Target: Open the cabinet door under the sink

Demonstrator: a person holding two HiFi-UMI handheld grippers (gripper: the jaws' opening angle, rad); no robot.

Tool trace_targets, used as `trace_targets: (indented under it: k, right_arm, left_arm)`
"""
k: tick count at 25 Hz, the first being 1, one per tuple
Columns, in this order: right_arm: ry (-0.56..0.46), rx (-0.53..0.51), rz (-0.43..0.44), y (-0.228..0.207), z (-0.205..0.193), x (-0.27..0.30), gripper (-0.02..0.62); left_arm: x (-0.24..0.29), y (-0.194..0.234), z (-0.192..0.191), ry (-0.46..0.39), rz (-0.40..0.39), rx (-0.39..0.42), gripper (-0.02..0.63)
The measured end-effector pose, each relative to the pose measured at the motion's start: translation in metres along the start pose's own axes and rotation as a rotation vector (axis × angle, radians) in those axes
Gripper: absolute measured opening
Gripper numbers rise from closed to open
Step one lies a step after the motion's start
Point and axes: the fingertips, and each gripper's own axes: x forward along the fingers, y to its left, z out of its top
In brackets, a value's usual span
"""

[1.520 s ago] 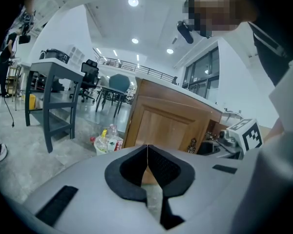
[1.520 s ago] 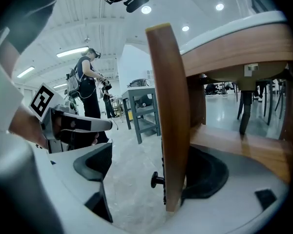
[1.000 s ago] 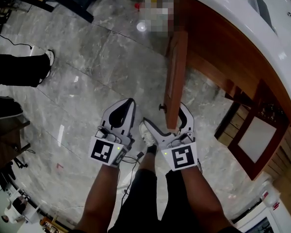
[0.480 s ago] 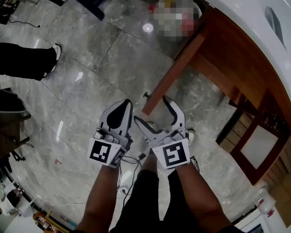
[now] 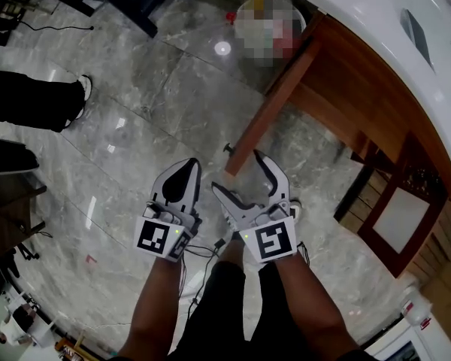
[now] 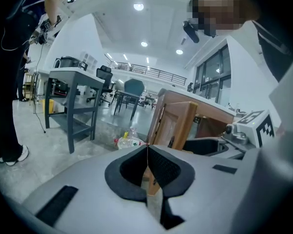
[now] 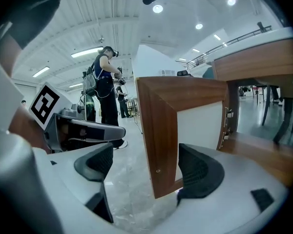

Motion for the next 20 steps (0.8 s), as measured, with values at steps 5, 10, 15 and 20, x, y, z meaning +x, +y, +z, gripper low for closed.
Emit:
trace_targets:
  k: [5,10,15,20]
  right_arm:
    - [-0.022,0.001,-0.073,-0.007,0.006,-0.031,0.430]
    - [-0.055,0.007,-0.145,-0.017,0.018,-0.076,0.428]
    - [-0.077,0.057,-0.204,-0.018,0.025,-0.139,0.428]
    - [-0.138,0.060,-0.283,-0.027,0.065,-0.199,0.425]
  left_arm:
    - [-0.012,-0.009,0.006,-0.004,-0.029,0.033,0.025]
    - [-0.025,-0.031,0.017,-0.012,-0.039,0.058,0.025]
    - [-0.049,-0.080,0.020,-0.024,-0.039,0.053,0.025]
    - [-0.066,-0.139,0.052,-0.065,-0.106,0.054,0.025]
